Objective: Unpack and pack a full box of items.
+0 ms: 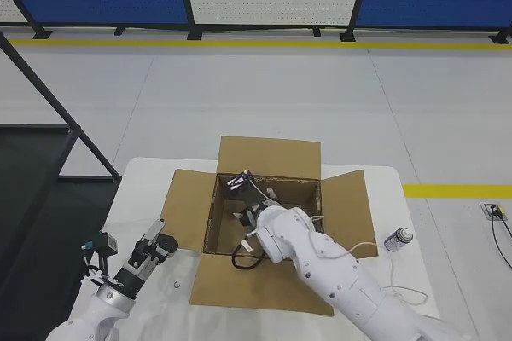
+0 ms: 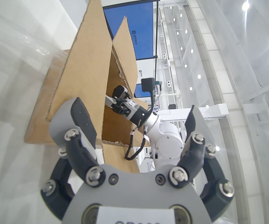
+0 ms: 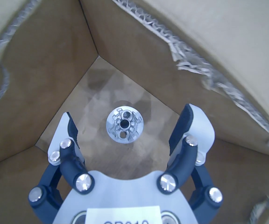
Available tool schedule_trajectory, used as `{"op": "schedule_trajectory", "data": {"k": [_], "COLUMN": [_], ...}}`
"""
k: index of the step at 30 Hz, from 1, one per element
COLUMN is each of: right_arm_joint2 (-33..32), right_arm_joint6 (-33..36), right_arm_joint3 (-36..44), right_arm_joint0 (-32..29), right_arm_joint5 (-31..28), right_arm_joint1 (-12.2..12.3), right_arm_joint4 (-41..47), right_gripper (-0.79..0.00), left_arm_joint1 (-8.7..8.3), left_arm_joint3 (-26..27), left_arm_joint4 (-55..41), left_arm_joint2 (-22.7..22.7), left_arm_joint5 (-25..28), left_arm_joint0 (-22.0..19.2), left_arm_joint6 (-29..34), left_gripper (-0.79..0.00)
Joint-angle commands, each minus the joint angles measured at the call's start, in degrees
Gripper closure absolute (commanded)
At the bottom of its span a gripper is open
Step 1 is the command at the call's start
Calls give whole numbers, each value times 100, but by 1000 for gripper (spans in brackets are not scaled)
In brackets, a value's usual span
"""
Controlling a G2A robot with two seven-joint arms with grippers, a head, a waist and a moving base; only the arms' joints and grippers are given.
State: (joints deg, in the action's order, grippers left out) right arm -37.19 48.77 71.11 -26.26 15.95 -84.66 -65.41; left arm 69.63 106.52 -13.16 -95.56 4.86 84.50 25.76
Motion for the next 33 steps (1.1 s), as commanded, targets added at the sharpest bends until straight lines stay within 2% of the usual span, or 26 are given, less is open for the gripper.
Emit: {"op": "schedule_trajectory", "data": {"k": [1,4,7,11,14,20,25,27,29,33], "right_arm_joint2": [-451,-1325,-2270,-3445,-4311,-5740,-6542,-6666,-6728,-6542], "right_arm_joint6": [313,761,945,803,596,14,-615,-767,-778,-700], "right_arm_joint3": [1094,2727,4071,5241,5737,5910,5499,5208,4822,4126], "right_arm_joint0": [-512,-1508,-2529,-3660,-4387,-5456,-6045,-6119,-6085,-5740], "right_arm_joint5": [-7,-326,-584,-738,-775,-429,-518,-670,-520,-749], "right_arm_joint1": [257,633,893,1074,1148,1177,1166,1168,1170,1190], "right_arm_joint4": [-541,-1239,-1725,-1848,-1696,-1084,-261,-33,-121,-114], "right_gripper": [-785,-785,-785,-785,-785,-785,-785,-785,-785,-785], "left_arm_joint1": [0,0,0,0,0,0,0,0,0,0], "left_arm_joint3": [0,0,0,0,0,0,0,0,0,0], "left_arm_joint4": [0,0,0,0,0,0,0,0,0,0], "left_arm_joint2": [0,0,0,0,0,0,0,0,0,0], "left_arm_joint5": [0,0,0,0,0,0,0,0,0,0], "left_arm_joint0": [0,0,0,0,0,0,0,0,0,0], "left_arm_joint6": [0,0,0,0,0,0,0,0,0,0], "left_gripper": [-785,-785,-785,-785,-785,-785,-785,-785,-785,-785]}}
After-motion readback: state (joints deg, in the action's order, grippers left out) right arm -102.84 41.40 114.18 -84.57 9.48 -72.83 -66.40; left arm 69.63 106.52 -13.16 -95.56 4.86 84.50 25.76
